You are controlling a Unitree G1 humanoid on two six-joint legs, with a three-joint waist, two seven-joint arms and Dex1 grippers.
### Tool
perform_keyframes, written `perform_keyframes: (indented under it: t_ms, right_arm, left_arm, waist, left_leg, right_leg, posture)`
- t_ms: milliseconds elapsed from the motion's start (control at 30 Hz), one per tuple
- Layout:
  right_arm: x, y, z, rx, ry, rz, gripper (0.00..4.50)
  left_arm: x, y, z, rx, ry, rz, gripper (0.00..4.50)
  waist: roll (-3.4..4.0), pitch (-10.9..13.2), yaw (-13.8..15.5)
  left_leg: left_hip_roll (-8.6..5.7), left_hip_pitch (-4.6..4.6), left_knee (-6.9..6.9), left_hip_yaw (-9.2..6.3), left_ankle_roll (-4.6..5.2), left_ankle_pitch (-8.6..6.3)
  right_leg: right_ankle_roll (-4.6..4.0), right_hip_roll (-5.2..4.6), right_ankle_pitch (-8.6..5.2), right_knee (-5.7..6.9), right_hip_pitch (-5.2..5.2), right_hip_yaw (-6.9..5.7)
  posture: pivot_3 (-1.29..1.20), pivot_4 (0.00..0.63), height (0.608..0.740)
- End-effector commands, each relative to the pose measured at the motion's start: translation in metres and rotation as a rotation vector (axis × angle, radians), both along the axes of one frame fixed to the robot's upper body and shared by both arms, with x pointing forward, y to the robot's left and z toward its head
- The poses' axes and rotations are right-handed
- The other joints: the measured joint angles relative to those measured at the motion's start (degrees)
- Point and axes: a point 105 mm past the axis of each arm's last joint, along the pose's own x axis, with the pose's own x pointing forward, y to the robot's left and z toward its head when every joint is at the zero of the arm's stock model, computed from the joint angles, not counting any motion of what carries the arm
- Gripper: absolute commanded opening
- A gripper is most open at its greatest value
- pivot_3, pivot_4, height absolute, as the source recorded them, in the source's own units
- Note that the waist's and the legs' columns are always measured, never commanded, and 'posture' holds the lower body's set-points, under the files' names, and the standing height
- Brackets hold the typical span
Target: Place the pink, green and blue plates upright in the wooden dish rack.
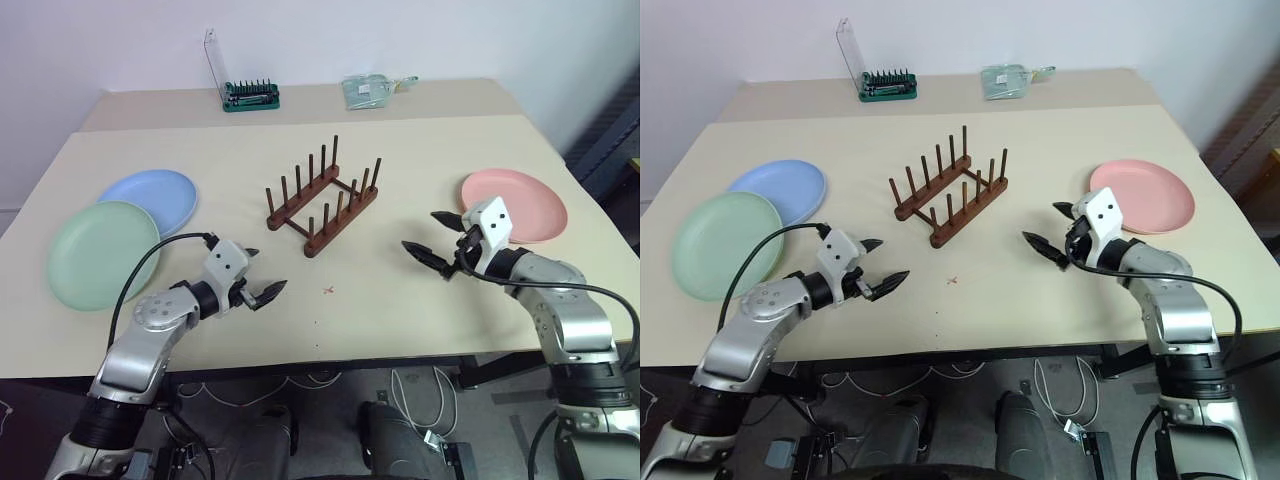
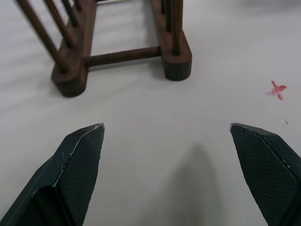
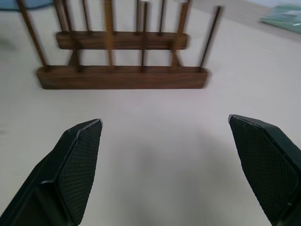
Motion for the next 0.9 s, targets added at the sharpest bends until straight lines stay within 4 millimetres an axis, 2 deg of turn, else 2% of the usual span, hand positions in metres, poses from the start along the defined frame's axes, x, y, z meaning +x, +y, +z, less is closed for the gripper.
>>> perform_keyframes:
  t_ms: [33,100,200,333,467,567,700,767,900]
  right_arm:
    - [-0.008,0.008,0.013,0.024,-0.044,0.005,4.39]
    - [-0.012,0.009,0.017,0.036,-0.051,0.003,4.39]
    - [-0.012,0.006,0.017,0.04,-0.052,-0.025,4.39]
    - [-0.017,0.002,0.01,0.039,-0.034,-0.046,4.39]
    - [-0.015,0.003,0.011,0.044,-0.04,-0.056,4.39]
    - [-0.015,0.004,0.011,0.045,-0.04,-0.055,4.5]
    - [-0.014,0.004,0.011,0.042,-0.041,-0.053,4.5]
    - [-0.013,0.005,0.012,0.04,-0.044,-0.047,4.5]
    - [-0.014,0.004,0.01,0.017,-0.04,-0.041,4.5]
  left_arm:
    - [0.011,-0.03,-0.012,0.069,-0.026,-0.018,4.42]
    - [0.02,-0.04,-0.015,0.08,-0.028,0.013,4.42]
    - [0.025,-0.053,-0.012,-0.006,-0.023,0.026,4.42]
    - [0.039,-0.077,-0.022,-0.013,0.001,0.05,4.42]
    - [0.045,-0.084,-0.021,-0.074,0.03,0.066,4.42]
    - [0.046,-0.082,-0.022,-0.102,0.04,0.08,3.53]
    - [0.045,-0.08,-0.023,-0.112,0.04,0.079,1.56]
    - [0.046,-0.078,-0.024,-0.108,0.039,0.088,0.72]
    - [0.045,-0.079,-0.023,-0.074,0.0,0.048,0.71]
  waist:
    - [0.0,0.0,-0.02]
    - [-0.01,-0.01,0.06]
    - [0.06,-0.06,-0.04]
    - [0.11,-0.11,0.19]
    - [0.12,-0.13,0.32]
    - [0.13,-0.13,0.3]
    - [0.13,-0.13,-0.06]
    - [0.15,-0.14,-0.31]
    - [0.16,-0.15,-0.25]
  left_leg:
    - [-0.01,0.0,0.01,0.0,0.0,0.0]
    - [-0.03,0.0,0.0,0.0,0.01,0.0]
    - [-0.02,0.0,0.01,-0.01,0.01,0.0]
    - [-0.02,0.03,0.0,-0.03,0.01,0.0]
    - [-0.05,0.04,0.09,-0.01,0.01,0.0]
    - [-0.04,0.07,0.05,-0.02,0.01,0.0]
    - [-0.03,0.07,0.05,-0.02,0.01,0.0]
    - [-0.02,0.09,0.04,-0.02,0.01,0.0]
    - [-0.01,0.11,0.02,-0.02,0.01,0.0]
  right_leg:
    - [0.0,0.0,0.0,-0.01,0.02,0.0]
    - [0.01,-0.01,0.0,-0.02,0.02,0.0]
    - [0.01,-0.01,0.0,-0.02,0.03,0.0]
    - [0.02,-0.01,0.0,0.0,0.04,-0.02]
    - [0.05,-0.03,-0.01,-0.03,0.15,-0.02]
    - [0.06,-0.02,-0.02,-0.02,0.15,-0.02]
    - [0.06,-0.02,-0.02,-0.01,0.14,-0.02]
    - [0.06,-0.01,-0.02,0.01,0.14,-0.02]
    - [0.06,0.01,-0.02,0.01,0.14,-0.02]
  posture:
    - [0.0,0.15,0.74]
    - [0.0,0.15,0.74]
    - [0.0,0.15,0.74]
    - [0.0,0.15,0.74]
    - [0.0,0.15,0.74]
    - [0.0,0.15,0.74]
    - [0.0,0.15,0.74]
    - [0.0,0.15,0.74]
    - [0.0,0.15,0.74]
